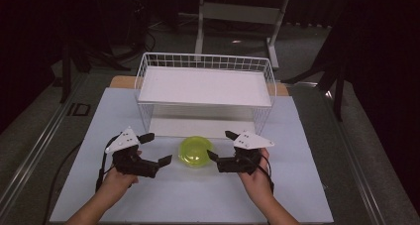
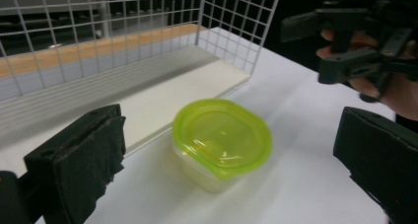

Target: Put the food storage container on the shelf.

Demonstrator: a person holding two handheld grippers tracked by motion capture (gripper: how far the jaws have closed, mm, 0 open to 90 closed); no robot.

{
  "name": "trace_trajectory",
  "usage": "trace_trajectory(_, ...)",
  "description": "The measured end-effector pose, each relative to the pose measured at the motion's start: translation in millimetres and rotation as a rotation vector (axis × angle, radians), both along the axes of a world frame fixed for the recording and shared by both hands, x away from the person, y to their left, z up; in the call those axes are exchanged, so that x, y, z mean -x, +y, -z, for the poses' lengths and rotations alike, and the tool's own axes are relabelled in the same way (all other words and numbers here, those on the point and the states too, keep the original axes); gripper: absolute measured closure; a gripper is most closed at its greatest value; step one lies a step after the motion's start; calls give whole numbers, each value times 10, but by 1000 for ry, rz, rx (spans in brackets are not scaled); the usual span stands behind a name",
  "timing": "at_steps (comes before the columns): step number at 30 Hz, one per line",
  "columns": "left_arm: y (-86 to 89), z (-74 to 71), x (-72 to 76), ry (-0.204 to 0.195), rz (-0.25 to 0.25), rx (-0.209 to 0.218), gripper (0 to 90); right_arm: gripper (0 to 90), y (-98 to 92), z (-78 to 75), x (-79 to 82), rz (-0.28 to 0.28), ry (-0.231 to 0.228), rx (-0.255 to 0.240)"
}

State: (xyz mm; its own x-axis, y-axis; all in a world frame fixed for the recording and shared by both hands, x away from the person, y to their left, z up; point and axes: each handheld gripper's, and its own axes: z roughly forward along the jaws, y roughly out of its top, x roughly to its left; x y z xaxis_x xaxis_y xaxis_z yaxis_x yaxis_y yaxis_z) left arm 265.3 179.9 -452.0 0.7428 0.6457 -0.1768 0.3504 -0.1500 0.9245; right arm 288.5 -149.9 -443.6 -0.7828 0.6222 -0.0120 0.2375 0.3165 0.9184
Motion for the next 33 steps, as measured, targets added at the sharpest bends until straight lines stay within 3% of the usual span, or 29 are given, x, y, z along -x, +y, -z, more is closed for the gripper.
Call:
trace_trajectory(7, -92, 68, -114, 10, -18, -19, 2, 118, 67, 91, -85, 2, 63, -14)
trace_trajectory(8, -118, 95, -167, 42, 0, -20, 2, 122, 87, 130, -107, 13, 76, -9)
trace_trajectory(11, -168, 129, -204, 58, 1, -46, 3, 143, 92, 184, -158, 18, 108, -10)
trace_trajectory(17, -293, 267, -302, 142, 9, -82, 3, 171, 105, 292, -248, 22, 159, -6)
trace_trajectory(18, -309, 302, -336, 167, -4, -69, 78, 172, 116, 338, -282, 26, 175, -1)
trace_trajectory(26, -345, 415, -457, 238, -44, -41, 164, 219, 145, 444, -369, 37, 219, 6)
trace_trajectory(30, -381, 456, -472, 276, -58, -65, 233, 245, 151, 484, -398, 40, 241, 12)
trace_trajectory(33, -409, 477, -475, 295, -88, -85, 347, 261, 152, 511, -410, 42, 247, 19)
